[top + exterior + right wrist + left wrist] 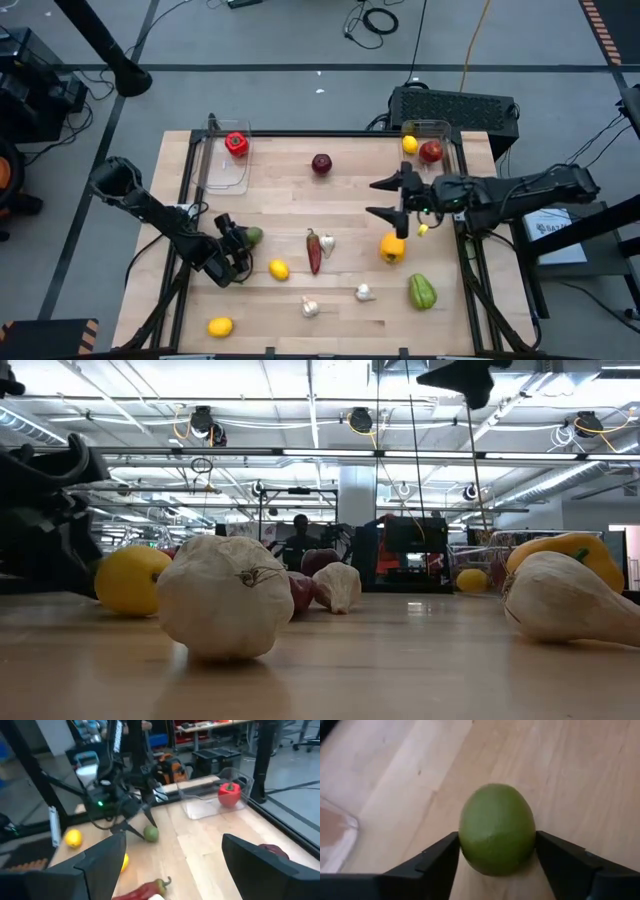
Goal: Sort produce into baskets
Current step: Put the lime into the right transparent bin
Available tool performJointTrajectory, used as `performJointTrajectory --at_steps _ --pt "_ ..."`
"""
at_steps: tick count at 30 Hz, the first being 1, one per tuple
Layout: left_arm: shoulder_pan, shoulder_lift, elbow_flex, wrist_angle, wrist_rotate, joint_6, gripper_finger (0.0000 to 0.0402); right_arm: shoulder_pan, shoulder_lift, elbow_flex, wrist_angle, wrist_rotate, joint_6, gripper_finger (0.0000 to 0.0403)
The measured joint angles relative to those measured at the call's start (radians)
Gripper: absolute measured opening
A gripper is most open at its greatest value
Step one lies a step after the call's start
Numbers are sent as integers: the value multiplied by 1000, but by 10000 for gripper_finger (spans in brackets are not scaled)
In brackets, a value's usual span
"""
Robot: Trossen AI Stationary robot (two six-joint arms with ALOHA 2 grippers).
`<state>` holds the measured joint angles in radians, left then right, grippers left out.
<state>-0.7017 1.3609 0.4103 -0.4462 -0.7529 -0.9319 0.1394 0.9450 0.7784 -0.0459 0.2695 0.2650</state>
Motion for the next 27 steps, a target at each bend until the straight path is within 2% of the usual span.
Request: performJointTrajectory --at_steps 7,12,15,20,23,27 --pt "0 -2 15 -15 -30 34 199 0 170 0 157 -48 -114 319" --pt "2 -4 73 -17 -72 119 198 0 282 0 324 -67 -205 319" --pt "2 -17 139 -17 -123 220 203 0 340 0 411 -70 -266 319" --pt "2 -52 275 -11 -206 420 204 38 441 0 502 -117 -513 319" --pt "2 -77 362 -3 -220 543 205 77 503 0 582 -119 -674 320" --pt "2 -102 467 -1 -215 667 205 138 577 17 703 -56 -883 320"
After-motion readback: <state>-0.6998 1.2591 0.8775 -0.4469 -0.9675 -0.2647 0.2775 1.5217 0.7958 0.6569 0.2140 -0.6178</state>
